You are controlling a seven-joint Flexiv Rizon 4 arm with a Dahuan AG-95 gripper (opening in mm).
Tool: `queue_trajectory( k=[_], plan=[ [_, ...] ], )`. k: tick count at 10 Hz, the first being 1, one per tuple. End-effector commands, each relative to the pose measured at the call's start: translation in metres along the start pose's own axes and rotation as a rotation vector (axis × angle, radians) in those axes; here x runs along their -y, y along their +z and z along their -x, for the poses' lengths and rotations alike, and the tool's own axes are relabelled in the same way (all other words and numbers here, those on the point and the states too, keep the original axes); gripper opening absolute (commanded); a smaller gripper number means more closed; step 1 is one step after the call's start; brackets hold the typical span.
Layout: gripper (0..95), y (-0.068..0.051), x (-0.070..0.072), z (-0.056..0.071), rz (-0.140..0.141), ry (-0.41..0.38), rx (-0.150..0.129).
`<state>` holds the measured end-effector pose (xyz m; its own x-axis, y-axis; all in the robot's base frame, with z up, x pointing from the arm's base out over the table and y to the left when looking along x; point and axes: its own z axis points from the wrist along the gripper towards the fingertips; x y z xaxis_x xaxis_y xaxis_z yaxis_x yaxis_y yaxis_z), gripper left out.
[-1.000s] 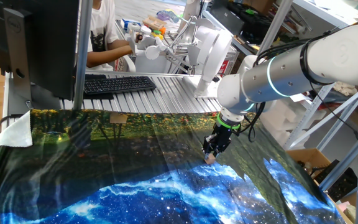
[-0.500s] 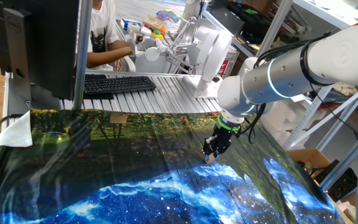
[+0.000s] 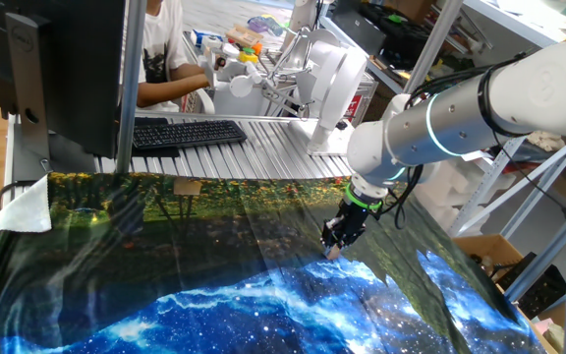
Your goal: Pick up the small block on the left and move it to the right
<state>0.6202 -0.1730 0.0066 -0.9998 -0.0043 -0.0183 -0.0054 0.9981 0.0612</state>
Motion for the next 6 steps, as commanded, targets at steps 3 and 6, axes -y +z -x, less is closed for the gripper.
queue_trajectory(
  k=[3, 6],
  plan=[
    [0.0, 0.001, 0.0, 0.001, -0.02, -0.007, 0.008],
    [0.0, -0.011, -0.002, 0.001, -0.021, -0.018, 0.003]
  ],
)
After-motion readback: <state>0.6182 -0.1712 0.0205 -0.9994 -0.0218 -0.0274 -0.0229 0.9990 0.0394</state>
